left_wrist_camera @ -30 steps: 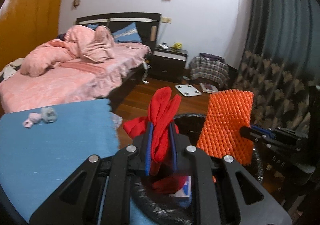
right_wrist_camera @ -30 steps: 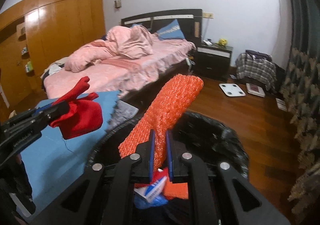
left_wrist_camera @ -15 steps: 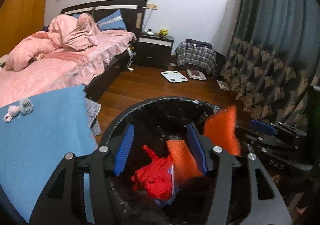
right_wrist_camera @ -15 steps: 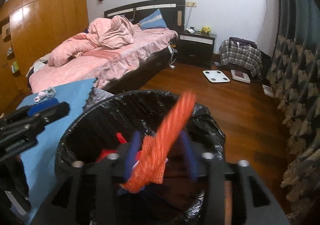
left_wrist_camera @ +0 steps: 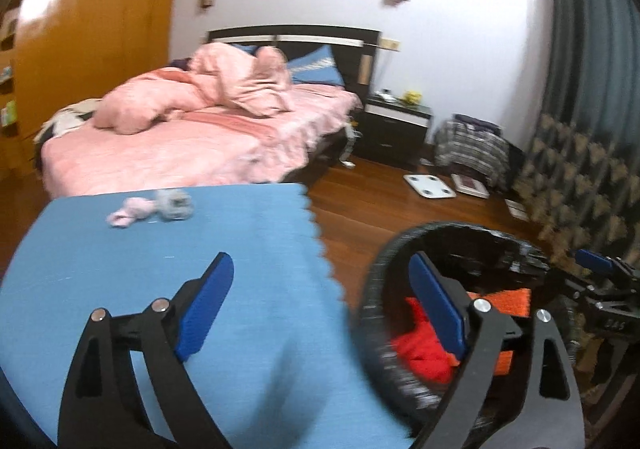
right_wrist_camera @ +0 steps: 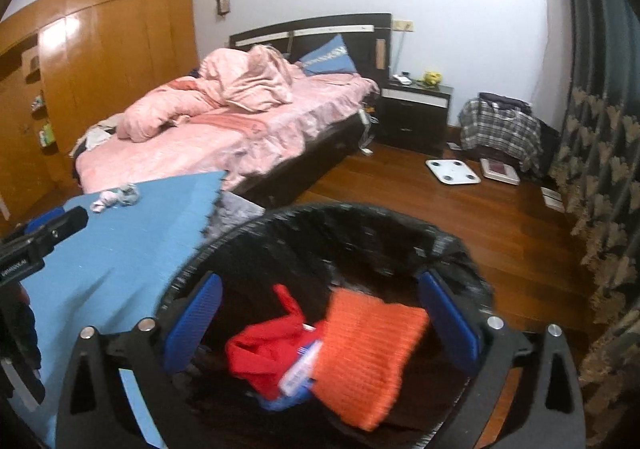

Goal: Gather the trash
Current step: 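Move both open tools back over the table toward the sock balls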

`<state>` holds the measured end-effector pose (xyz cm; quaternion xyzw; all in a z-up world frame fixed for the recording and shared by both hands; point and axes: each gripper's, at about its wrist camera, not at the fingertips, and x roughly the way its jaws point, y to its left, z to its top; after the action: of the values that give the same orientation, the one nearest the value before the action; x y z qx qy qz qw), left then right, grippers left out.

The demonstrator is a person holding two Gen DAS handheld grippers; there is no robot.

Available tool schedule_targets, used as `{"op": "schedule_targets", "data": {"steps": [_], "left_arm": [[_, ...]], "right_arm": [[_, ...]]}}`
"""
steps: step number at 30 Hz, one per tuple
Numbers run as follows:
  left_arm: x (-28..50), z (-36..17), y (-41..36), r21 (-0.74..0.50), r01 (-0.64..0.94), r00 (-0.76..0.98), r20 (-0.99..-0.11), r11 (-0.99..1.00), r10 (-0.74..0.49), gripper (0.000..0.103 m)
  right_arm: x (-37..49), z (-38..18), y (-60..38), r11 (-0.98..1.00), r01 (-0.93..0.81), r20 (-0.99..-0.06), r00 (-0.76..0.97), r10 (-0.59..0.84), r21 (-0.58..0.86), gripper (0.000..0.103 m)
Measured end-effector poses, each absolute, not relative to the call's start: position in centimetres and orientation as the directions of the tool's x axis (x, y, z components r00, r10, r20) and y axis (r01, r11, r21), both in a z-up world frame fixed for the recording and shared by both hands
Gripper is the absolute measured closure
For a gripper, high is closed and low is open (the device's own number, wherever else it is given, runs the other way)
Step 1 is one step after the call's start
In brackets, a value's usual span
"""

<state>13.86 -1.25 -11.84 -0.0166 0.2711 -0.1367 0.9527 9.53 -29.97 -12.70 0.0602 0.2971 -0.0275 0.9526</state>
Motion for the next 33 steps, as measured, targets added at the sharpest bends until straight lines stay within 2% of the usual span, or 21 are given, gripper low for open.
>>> {"op": "schedule_targets", "data": {"steps": [8,18,27,33], "left_arm": [[15.3,-11.9,7.8,-0.08,0.056,0.85,-0.519,0.995,-0.09,0.013],[20.1,-12.4,16.5,-0.023,-0.094,0.849,-0.523,0.995,0.068,0.013],[25.4,-14.3,20.3,-0.002,-0.135,0.828,-0.549,0.991,0.111,0.013],[28.3,-15.5,22.9,-0.024,-0.166,0.808,-0.576,0.986,0.122,0.013]], "right_arm": [[15.4,-11.8,-22.6,0.99,-0.038,-0.539,0.835,0.107,0.137,0.006],[23.9,-11.7,-12.8,0.975,-0.169,-0.512,0.831,0.219,0.142,0.006],[30.6,-13.4,-6.2,0.968,-0.216,-0.532,0.809,0.251,0.129,0.006],[34.9,-15.4,-3.1,0.965,-0.23,-0.583,0.77,0.258,0.123,0.006]]}}
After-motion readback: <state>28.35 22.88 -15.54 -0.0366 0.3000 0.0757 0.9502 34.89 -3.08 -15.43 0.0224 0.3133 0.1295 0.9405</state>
